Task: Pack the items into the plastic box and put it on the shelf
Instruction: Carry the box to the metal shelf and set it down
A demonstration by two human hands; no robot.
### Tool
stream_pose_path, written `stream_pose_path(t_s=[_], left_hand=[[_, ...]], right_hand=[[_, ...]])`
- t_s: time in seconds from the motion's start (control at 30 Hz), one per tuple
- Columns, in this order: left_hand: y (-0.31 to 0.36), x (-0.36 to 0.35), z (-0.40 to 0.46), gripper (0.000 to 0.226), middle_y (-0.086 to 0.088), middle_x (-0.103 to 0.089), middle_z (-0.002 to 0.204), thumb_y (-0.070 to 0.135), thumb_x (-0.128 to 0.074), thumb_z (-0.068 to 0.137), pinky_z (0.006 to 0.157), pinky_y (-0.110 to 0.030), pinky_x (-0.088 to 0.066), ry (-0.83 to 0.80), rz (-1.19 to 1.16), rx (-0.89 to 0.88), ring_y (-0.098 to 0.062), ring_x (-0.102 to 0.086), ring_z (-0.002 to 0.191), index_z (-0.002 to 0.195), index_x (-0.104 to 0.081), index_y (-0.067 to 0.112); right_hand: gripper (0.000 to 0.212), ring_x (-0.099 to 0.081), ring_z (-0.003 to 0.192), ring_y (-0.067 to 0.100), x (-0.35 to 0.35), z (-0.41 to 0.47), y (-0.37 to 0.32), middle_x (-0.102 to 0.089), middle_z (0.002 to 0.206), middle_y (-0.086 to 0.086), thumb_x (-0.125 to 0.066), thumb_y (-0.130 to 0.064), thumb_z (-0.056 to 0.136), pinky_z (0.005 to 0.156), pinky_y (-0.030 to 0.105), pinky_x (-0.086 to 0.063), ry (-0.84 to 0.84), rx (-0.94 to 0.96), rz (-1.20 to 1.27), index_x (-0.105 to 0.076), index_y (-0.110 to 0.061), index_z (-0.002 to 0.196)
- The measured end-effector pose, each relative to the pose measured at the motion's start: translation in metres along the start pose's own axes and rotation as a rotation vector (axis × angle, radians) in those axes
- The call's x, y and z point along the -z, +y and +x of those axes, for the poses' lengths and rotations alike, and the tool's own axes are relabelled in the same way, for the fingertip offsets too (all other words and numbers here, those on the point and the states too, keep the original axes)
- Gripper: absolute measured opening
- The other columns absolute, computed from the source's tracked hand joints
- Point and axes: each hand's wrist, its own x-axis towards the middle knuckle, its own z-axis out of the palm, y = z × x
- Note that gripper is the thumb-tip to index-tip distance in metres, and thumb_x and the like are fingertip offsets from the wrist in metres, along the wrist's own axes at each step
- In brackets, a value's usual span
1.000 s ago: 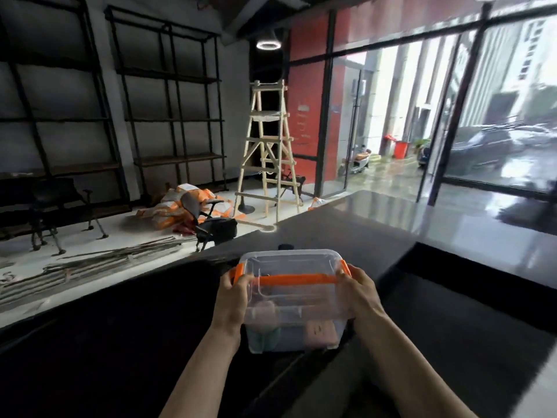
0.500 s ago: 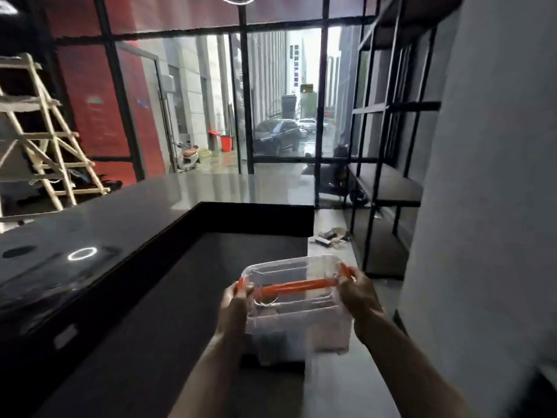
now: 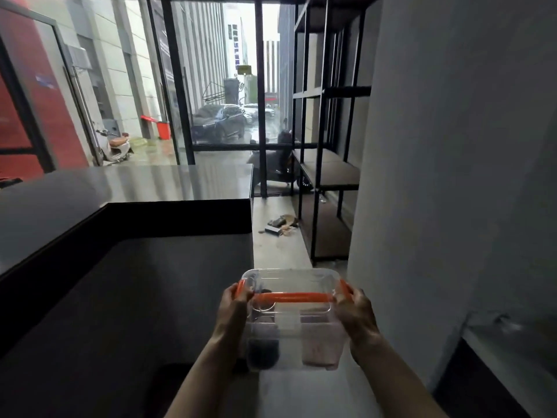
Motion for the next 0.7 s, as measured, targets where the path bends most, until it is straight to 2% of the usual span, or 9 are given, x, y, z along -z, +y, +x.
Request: stream_pose_path(t_s=[0.07, 0.17, 0.27, 0.33, 0.4, 0.5, 0.63, 0.7], left_hand=[[-0.001, -0.008, 0.026, 0.023, -0.009, -0.069, 0.101, 0.033, -0.053, 0.101, 0.049, -0.024, -0.053, 0.017, 0.005, -0.012, -0.016, -0.067, 0.081, 0.111, -0.058, 0.013], [0.001, -0.019, 0.075, 0.026, 0.001, -0.067, 0.096, 0.035, -0.053, 0.100, 0.056, -0.028, -0.048, -0.006, -0.017, -0.022, -0.011, -0.064, 0.083, 0.118, -0.054, 0.017], [0.006, -0.030, 0.138, 0.039, -0.001, -0.070, 0.102, 0.039, -0.053, 0.100, 0.061, -0.030, -0.049, -0.022, -0.032, -0.022, -0.013, -0.066, 0.087, 0.129, -0.054, 0.013], [0.014, -0.038, 0.185, 0.043, -0.003, -0.072, 0.103, 0.041, -0.053, 0.099, 0.053, -0.026, -0.052, -0.026, -0.029, -0.042, -0.012, -0.070, 0.081, 0.131, -0.054, 0.012], [0.021, -0.049, 0.235, 0.046, -0.006, -0.071, 0.106, 0.042, -0.053, 0.099, 0.049, -0.023, -0.052, -0.034, -0.036, -0.024, -0.014, -0.070, 0.082, 0.134, -0.052, 0.013], [0.032, -0.065, 0.301, 0.047, -0.004, -0.069, 0.104, 0.042, -0.053, 0.099, 0.057, -0.030, -0.052, -0.054, -0.078, 0.007, -0.016, -0.067, 0.086, 0.138, -0.049, 0.014], [0.039, -0.089, 0.378, 0.051, -0.008, -0.070, 0.115, 0.048, -0.050, 0.099, 0.066, -0.032, -0.047, -0.084, -0.061, 0.025, -0.014, -0.064, 0.086, 0.140, -0.049, 0.018], [0.040, -0.100, 0.406, 0.051, 0.000, -0.069, 0.105, 0.050, -0.052, 0.098, 0.067, -0.034, -0.048, -0.089, -0.057, 0.032, -0.013, -0.064, 0.084, 0.140, -0.046, 0.023]], right_hand=[[0.053, -0.066, 0.113, 0.037, -0.005, 0.024, -0.004, -0.064, 0.130, 0.018, -0.054, -0.033, 0.103, 0.100, 0.051, -0.056, 0.002, -0.008, 0.015, -0.045, -0.010, 0.150], [0.052, -0.065, 0.115, 0.037, -0.021, 0.070, -0.013, -0.063, 0.134, 0.018, -0.054, -0.032, 0.103, 0.100, 0.051, -0.055, 0.011, 0.000, 0.000, -0.045, -0.014, 0.150], [0.049, -0.064, 0.114, 0.037, -0.042, 0.125, -0.028, -0.063, 0.132, 0.017, -0.055, -0.033, 0.103, 0.096, 0.047, -0.056, 0.045, 0.005, -0.017, -0.047, -0.015, 0.147], [0.049, -0.064, 0.114, 0.036, -0.057, 0.166, -0.040, -0.063, 0.133, 0.017, -0.054, -0.032, 0.103, 0.095, 0.045, -0.056, 0.064, 0.015, -0.026, -0.047, -0.015, 0.148], [0.049, -0.063, 0.117, 0.037, -0.072, 0.208, -0.052, -0.062, 0.135, 0.017, -0.053, -0.032, 0.103, 0.100, 0.051, -0.055, 0.070, 0.017, -0.034, -0.045, -0.017, 0.149], [0.050, -0.061, 0.121, 0.039, -0.089, 0.267, -0.072, -0.060, 0.139, 0.016, -0.052, -0.034, 0.103, 0.103, 0.058, -0.052, 0.088, 0.019, -0.042, -0.044, -0.020, 0.150], [0.049, -0.061, 0.121, 0.037, -0.105, 0.336, -0.088, -0.063, 0.137, 0.015, -0.054, -0.035, 0.102, 0.103, 0.056, -0.053, 0.129, 0.010, -0.057, -0.048, -0.019, 0.148], [0.050, -0.061, 0.121, 0.037, -0.109, 0.367, -0.093, -0.063, 0.137, 0.015, -0.055, -0.036, 0.102, 0.104, 0.056, -0.052, 0.138, 0.006, -0.046, -0.048, -0.019, 0.148]])
